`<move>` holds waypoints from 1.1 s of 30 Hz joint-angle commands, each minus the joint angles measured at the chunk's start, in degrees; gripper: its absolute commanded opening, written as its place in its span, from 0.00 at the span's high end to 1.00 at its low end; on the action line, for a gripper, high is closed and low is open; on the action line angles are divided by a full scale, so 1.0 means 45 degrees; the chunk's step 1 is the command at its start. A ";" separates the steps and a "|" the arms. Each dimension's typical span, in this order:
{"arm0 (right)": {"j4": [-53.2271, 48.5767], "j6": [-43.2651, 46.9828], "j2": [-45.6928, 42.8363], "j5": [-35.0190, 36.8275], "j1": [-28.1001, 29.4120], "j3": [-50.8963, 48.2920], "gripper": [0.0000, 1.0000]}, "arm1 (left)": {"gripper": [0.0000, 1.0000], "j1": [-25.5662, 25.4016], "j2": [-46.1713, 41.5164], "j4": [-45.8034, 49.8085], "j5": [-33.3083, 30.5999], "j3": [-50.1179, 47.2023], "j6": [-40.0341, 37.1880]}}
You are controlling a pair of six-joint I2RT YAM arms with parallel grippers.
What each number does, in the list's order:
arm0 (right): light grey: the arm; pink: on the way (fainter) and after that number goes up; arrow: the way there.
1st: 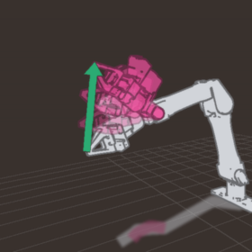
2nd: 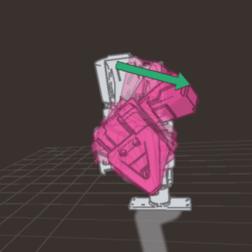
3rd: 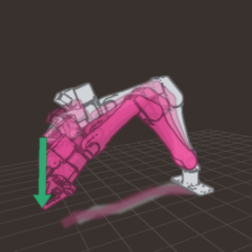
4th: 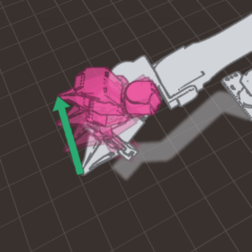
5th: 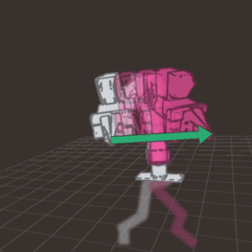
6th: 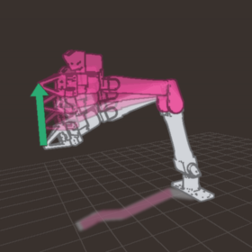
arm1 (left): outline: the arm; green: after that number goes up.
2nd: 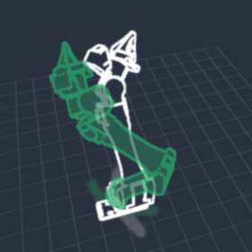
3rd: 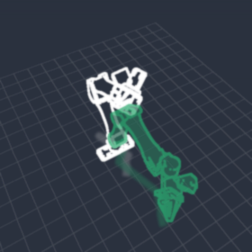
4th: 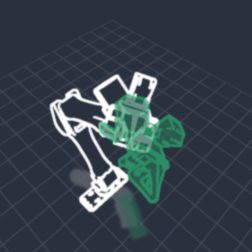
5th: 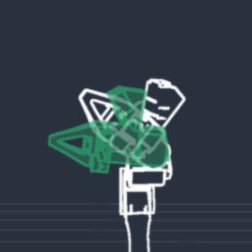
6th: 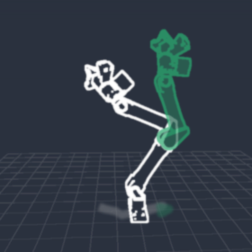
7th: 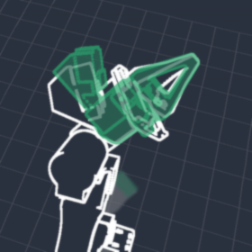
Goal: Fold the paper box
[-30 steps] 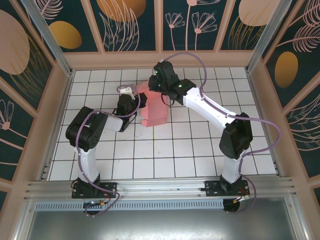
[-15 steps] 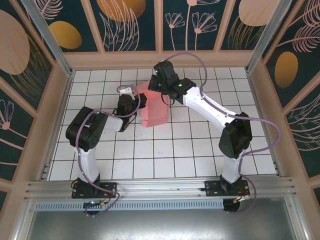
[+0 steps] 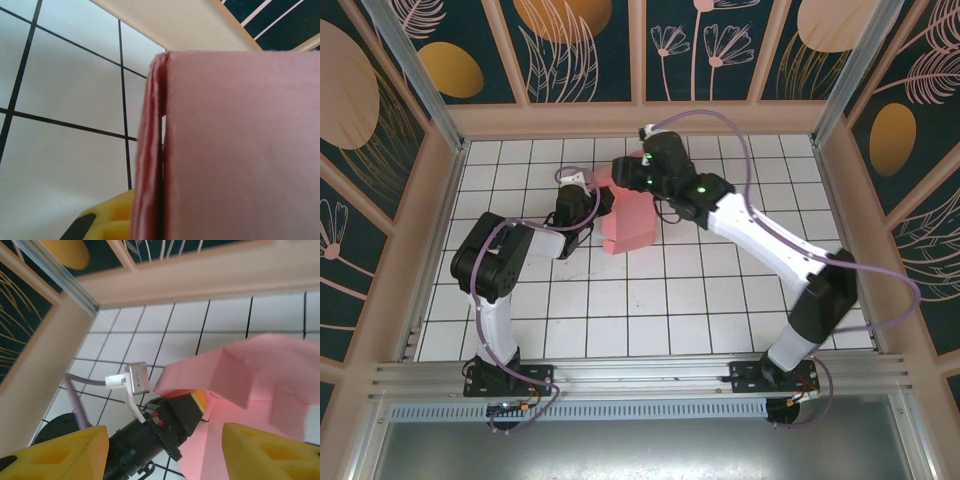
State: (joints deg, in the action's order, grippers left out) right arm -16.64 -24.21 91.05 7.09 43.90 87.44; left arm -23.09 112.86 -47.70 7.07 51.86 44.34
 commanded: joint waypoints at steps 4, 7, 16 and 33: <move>0.1882 0.0383 -0.2556 -0.2303 -0.2702 -0.2207 0.39 | 1.00 0.0073 -0.0475 -0.0169 0.1476 0.0031 -0.1375; 0.2019 -0.0007 -0.2770 -0.4249 -0.4728 -0.2965 0.46 | 1.00 0.0073 -0.0696 -0.0493 0.2185 -0.0098 -0.1975; 0.1013 0.2629 -0.1337 -0.6698 -0.5360 -0.2656 0.54 | 1.00 0.0073 -0.0978 -0.0843 0.2926 -0.0127 -0.1874; 0.0243 0.4439 0.0276 -0.6087 -0.3365 -0.1915 0.57 | 1.00 0.0075 -0.0819 0.2018 0.2446 0.1060 -0.1383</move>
State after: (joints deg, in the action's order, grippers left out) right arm -13.56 -7.03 91.00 -22.52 27.57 76.64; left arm -23.07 110.08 -41.52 18.00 54.04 37.10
